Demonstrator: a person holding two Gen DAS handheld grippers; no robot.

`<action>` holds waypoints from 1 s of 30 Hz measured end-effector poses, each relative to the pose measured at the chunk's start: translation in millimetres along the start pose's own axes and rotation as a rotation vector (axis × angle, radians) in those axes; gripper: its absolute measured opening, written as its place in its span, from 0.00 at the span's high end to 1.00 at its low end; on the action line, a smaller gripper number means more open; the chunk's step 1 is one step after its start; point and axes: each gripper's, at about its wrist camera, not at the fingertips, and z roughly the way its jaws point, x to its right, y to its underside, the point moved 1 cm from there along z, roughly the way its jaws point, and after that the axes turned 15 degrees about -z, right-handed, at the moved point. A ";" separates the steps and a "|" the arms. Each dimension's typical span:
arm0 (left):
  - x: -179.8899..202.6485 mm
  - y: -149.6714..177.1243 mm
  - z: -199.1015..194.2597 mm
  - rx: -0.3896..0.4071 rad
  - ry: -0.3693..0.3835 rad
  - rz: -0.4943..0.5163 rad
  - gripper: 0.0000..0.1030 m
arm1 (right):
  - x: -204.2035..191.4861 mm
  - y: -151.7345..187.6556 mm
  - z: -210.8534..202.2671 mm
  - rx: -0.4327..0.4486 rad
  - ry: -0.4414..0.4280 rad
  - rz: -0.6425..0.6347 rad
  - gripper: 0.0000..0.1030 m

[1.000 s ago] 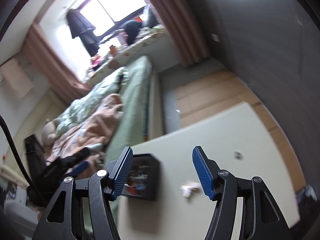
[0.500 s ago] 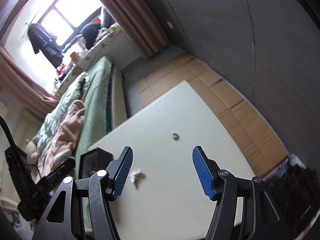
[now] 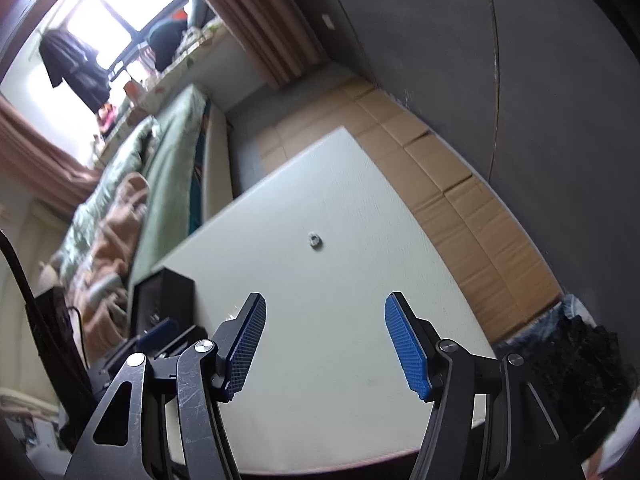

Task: Organize jewelry
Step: 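Move the left gripper to the butterfly pendant and close on it, then hold the butterfly pendant with the left gripper while the right grasps the small silver ring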

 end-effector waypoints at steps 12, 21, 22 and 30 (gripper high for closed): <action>7.2 8.7 36.5 -0.038 -0.102 0.065 0.41 | 14.6 -1.3 -4.4 -0.002 0.007 0.026 0.39; 4.7 9.6 40.3 -0.016 -0.124 0.073 0.70 | 16.7 0.6 -5.2 -0.003 0.016 0.025 0.39; 3.6 8.8 39.9 -0.021 -0.118 0.068 0.70 | 16.3 0.3 -4.8 -0.004 0.018 0.024 0.39; -2.6 -1.9 27.3 -0.008 -0.056 0.022 0.88 | 22.7 -2.0 1.6 -0.012 -0.005 0.043 0.39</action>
